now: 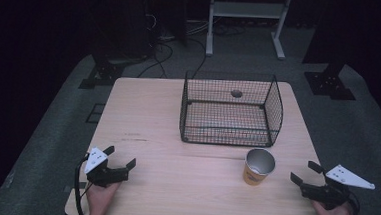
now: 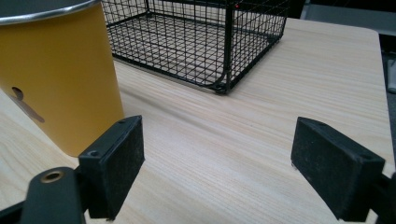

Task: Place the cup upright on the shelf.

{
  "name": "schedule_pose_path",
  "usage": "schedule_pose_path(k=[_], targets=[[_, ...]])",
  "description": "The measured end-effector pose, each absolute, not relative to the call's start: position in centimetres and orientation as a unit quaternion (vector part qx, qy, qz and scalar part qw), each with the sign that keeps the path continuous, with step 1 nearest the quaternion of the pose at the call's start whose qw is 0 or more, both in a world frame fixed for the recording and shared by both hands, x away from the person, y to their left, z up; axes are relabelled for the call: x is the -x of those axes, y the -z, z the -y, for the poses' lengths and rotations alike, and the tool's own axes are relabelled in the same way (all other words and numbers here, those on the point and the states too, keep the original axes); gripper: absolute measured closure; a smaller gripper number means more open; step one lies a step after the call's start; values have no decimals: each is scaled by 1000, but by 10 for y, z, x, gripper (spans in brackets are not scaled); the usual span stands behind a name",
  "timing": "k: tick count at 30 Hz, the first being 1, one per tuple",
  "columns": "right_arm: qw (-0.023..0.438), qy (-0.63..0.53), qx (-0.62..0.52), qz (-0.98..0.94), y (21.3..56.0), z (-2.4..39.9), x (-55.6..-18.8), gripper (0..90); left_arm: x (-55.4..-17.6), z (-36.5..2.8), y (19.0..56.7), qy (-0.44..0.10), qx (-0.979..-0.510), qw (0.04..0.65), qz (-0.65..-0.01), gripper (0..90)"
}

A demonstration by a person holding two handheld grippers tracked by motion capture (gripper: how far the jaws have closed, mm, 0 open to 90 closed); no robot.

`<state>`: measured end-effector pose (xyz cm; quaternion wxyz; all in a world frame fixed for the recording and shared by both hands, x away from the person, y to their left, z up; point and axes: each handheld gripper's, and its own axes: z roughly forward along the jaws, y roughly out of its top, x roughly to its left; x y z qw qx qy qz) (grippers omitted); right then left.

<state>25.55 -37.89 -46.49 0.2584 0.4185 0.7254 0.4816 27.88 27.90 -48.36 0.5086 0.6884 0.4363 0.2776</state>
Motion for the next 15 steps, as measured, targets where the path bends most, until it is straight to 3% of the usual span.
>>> schedule_pose_path(k=[15], targets=[[254,-491,-397,-733,457,366,-254,145,-278,-278,482,-301,-682,511,-427,20]])
